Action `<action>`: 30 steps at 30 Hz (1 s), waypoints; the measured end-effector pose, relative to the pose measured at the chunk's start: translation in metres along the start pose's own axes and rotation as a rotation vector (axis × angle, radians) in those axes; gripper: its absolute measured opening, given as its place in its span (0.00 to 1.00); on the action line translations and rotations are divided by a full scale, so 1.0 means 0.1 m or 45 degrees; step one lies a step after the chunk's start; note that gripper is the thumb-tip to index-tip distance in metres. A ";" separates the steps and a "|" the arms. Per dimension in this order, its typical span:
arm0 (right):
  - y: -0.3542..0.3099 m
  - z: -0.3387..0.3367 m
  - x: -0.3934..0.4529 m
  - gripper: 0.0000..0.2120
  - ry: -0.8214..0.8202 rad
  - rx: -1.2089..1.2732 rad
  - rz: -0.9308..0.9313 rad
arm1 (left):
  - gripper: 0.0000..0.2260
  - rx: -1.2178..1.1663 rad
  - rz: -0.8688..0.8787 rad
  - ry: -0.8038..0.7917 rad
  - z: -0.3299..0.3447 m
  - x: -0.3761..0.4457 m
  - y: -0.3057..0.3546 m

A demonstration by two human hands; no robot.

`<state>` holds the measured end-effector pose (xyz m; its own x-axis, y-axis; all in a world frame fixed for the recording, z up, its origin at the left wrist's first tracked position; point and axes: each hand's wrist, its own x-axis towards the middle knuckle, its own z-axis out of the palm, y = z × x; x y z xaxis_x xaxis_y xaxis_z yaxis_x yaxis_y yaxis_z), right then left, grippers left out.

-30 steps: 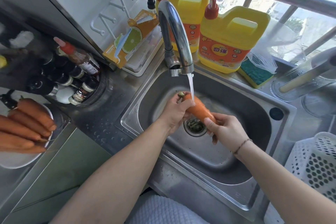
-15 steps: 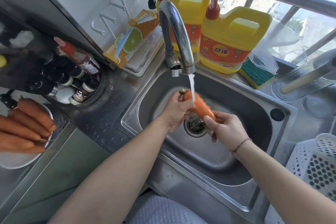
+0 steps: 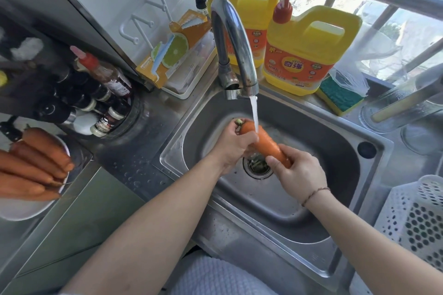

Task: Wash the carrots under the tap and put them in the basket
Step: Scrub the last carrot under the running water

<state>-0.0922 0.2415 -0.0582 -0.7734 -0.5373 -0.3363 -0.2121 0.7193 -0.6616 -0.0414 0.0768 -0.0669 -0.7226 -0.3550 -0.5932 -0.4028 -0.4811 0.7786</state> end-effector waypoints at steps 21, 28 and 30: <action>0.39 0.12 -0.06 0.18 0.698 -0.419 -0.567 | 0.18 -0.091 -0.072 -0.128 -0.09 -0.07 -0.06; 0.36 -0.08 0.03 0.19 0.042 -0.008 -0.306 | 0.08 -0.124 0.028 -0.115 -0.16 -0.05 -0.06; 0.34 -0.21 0.13 0.16 -0.186 0.095 -0.149 | 0.12 -0.099 0.031 -0.109 -0.14 -0.02 -0.03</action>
<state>-0.1216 0.2687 -0.0713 -0.6498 -0.6777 -0.3442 -0.2463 0.6162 -0.7481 -0.0309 0.0674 -0.0714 -0.7781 -0.2991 -0.5524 -0.3422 -0.5355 0.7721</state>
